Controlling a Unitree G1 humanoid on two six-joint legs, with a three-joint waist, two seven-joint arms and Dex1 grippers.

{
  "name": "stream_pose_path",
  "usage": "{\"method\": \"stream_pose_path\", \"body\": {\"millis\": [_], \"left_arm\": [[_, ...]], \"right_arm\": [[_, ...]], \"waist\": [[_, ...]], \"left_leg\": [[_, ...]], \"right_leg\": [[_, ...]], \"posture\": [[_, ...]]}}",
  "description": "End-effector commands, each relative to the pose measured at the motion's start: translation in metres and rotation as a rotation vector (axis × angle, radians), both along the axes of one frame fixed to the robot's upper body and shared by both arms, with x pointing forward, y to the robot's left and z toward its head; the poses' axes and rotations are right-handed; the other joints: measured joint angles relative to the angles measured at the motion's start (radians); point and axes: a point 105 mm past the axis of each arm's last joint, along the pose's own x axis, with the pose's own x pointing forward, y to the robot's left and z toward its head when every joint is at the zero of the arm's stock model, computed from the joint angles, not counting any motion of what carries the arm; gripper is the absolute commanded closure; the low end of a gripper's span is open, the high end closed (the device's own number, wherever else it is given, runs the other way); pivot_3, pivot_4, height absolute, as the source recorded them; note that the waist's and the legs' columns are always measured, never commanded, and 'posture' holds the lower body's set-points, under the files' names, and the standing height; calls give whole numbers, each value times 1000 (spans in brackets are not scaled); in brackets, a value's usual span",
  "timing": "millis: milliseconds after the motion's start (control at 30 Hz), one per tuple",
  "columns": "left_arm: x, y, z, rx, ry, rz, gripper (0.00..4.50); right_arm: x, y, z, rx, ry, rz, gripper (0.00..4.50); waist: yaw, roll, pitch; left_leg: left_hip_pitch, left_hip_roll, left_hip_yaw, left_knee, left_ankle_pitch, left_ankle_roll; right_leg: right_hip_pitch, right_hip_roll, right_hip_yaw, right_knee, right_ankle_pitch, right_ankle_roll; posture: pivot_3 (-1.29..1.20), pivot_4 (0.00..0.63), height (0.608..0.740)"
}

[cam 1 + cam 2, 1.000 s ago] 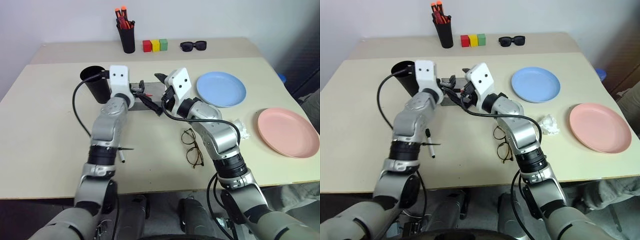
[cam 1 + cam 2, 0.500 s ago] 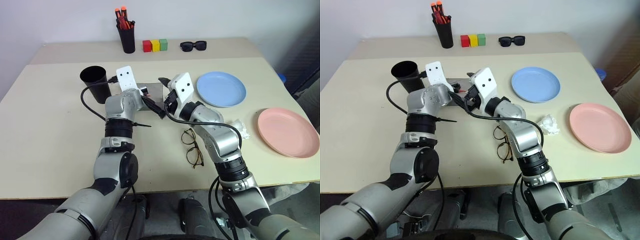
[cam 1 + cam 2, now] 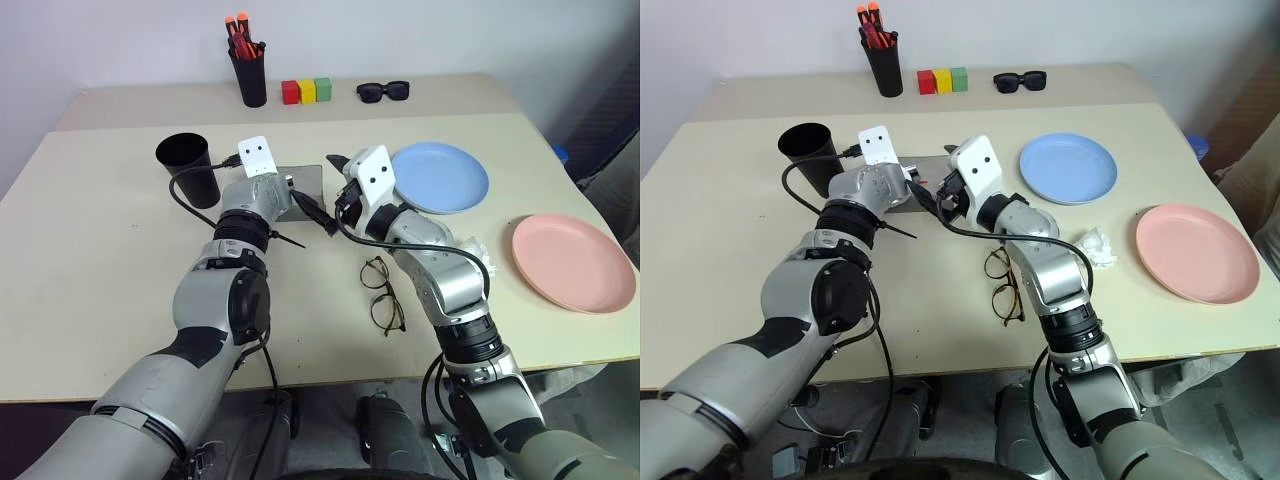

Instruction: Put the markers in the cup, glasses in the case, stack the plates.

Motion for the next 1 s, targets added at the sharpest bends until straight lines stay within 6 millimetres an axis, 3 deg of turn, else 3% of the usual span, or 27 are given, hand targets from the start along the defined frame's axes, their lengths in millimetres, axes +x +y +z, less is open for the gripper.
{"method": "stream_pose_path", "body": {"millis": [33, 167, 567, 633, 800, 1000], "left_arm": [[0, -8, 1, -30, 7, -6, 2308], [0, -9, -1, -35, 13, -21, 4341], [6, -21, 22, -63, -124, -69, 4435], [5, -24, 28, -55, -152, -76, 3658], [5, -14, 38, -67, -187, -4, 1213], [5, -3, 25, -119, -101, 62, 1213]], "right_arm": [[-11, 6, 15, 20, -59, 35, 0], [-11, 6, 15, 21, -57, 35, 0], [-10, 7, 15, 16, -56, 39, 0], [-10, 7, 15, 16, -55, 38, 0], [-10, 7, 14, 15, -52, 38, 0], [-10, 9, 14, 15, -53, 47, 0]], "waist": [[0, 0, 0], [-2, 0, 0], [0, 0, 0], [1, 0, 0], [0, 0, 0], [0, 0, 0]], "left_leg": [[0, 0, 0, 0, 0, 0], [1, 0, 0, 0, 0, 0], [0, 0, 0, 0, 0, 0], [0, 0, 0, 0, 0, 0], [0, 0, 0, 0, 0, 0], [0, 0, 0, 0, 0, 0]], "right_leg": [[0, 0, 0, 0, 0, 0], [1, 0, 0, 0, 0, 0], [0, 0, 0, 1, 0, 0], [0, 0, 0, 1, 0, 0], [0, 0, 0, 1, 0, 0], [0, 0, 0, 1, 0, 0]], "posture": [[0, 150, 740], [0, 150, 740], [0, 150, 740], [0, 150, 740], [0, 150, 740], [0, 150, 740]]}}
